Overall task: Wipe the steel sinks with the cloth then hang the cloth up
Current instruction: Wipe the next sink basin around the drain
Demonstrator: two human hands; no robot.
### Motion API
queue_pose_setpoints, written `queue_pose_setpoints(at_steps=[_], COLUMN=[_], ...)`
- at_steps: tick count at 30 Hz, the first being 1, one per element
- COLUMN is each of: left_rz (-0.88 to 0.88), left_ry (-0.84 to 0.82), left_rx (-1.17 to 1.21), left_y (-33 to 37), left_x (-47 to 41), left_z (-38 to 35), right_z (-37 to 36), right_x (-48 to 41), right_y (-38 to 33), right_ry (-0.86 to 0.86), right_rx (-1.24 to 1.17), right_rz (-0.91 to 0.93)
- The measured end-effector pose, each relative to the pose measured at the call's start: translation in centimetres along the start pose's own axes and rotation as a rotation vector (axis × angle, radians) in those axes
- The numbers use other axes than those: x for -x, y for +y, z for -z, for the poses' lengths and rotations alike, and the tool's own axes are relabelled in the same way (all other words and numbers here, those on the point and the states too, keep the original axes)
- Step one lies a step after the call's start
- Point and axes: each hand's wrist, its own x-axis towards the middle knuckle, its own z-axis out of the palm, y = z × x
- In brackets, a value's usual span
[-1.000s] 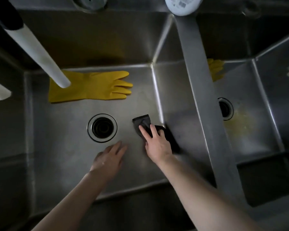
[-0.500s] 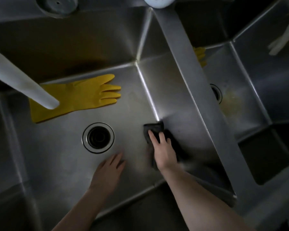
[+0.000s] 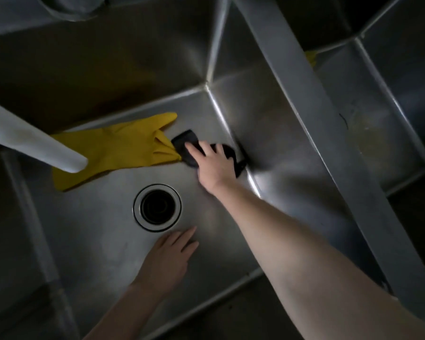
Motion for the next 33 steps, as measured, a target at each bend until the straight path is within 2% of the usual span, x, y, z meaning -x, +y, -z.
queue_pose_setpoints(at_steps=[3,6,8,10,13,16,20,25,28,30,33], left_rz=[0.005,0.025,0.029,0.062,0.102,0.098,0.1,0.092,0.107,0.148,0.23], left_ry=[0.07,0.021,-0.03,-0.104,-0.091,-0.028,-0.064,-0.116,-0.135,-0.124,-0.101], left_rx=[-0.002,-0.008,0.008,0.041,0.047,0.029,0.03,0.056,0.051,0.07,0.115], left_y=[0.3,0.4,0.3,0.3,-0.2,-0.4,-0.3,-0.4,0.0,0.2,1.0], left_x=[0.6,1.5,1.8,2.0,1.8,1.5,1.8,4.9,6.8,7.1,6.7], left_z=[-0.1,-0.2,-0.1,0.1,0.3,0.1,0.2,0.9,2.9,4.4,6.7], right_z=[-2.3,-4.2,-4.6,-4.7,-3.2,-1.6,-1.9,-4.0,-3.4,-2.3,0.3], right_x=[7.2,14.4,16.5,15.9,12.3,9.9,11.4,16.4,18.0,18.1,18.1], right_y=[0.0,0.9,2.1,3.2,4.2,4.6,3.6,0.3,-1.3,-1.4,-0.9], right_ry=[-0.04,-0.13,-0.145,-0.079,0.041,0.005,-0.036,-0.392,-0.525,-0.497,-0.331], right_rx=[-0.028,0.004,0.029,0.037,0.009,0.009,0.016,-0.104,-0.114,-0.118,-0.181], right_rz=[0.036,0.221,0.232,0.097,-0.195,-0.3,-0.108,0.035,0.079,0.099,0.074])
